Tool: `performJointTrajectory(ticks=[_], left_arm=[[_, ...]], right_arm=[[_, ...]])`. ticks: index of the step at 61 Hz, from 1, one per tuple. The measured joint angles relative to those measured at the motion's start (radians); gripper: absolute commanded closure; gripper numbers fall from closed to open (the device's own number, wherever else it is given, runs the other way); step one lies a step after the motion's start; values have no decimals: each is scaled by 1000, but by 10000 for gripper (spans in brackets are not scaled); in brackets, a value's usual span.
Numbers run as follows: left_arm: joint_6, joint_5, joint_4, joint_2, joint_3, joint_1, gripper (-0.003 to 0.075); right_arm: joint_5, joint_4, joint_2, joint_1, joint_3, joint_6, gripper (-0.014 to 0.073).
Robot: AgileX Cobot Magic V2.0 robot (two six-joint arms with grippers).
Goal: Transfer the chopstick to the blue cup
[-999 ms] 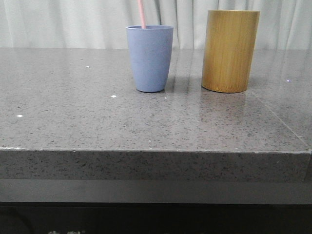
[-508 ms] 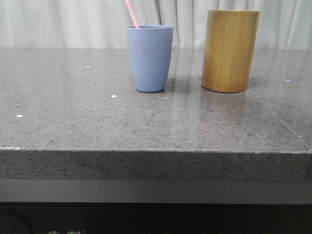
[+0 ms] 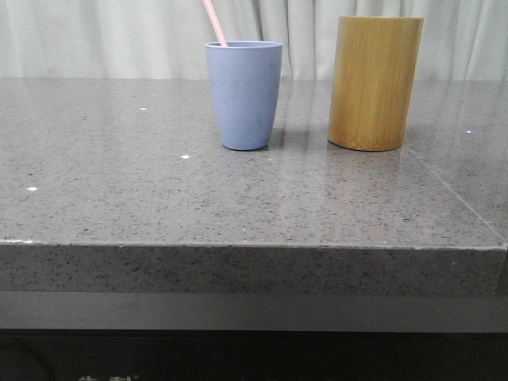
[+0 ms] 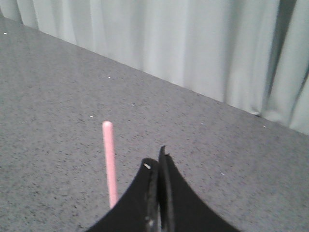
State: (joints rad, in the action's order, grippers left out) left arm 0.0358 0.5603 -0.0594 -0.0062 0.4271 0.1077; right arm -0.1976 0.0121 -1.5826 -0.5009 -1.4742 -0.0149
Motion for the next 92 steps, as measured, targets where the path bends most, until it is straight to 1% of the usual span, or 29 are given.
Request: performJointTrajectory(ticks=[10,21,25,30,40,48,57,66,80,85,92], left_arm=[[0,0,0,0,0,0,739],[0,0,0,0,0,0,739],[0,0,0,0,0,0,739],[0,0,0,0,0,0,739],[0,0,0,0,0,0,739],[0,0,0,0,0,0,739],[0,0,0,0,0,0,739],[0,0,0,0,0,0,739],[0,0,0,0,0,0,739],[0,0,0,0,0,0,739],[0,0,0,0,0,0,739]], right_arm=[[-138,-2,71,116,0,0,644],[-329,-2,185,293,18,0,644],[-356,-3,240,335,53,0,644],[-362,-5,321,378,135,0,644],[-323,-5,473,394,343,0,644],[-241,-5,612,394,513,0,644],[-133,-5,798,394,720,0,644],[-81,-5,1014,394,881,0,644],[-77,-5,1327,394,1034,0,644],[-90,-5,1420,394,1061,0,644],[-112,-5,1502,394,1074,0,644]])
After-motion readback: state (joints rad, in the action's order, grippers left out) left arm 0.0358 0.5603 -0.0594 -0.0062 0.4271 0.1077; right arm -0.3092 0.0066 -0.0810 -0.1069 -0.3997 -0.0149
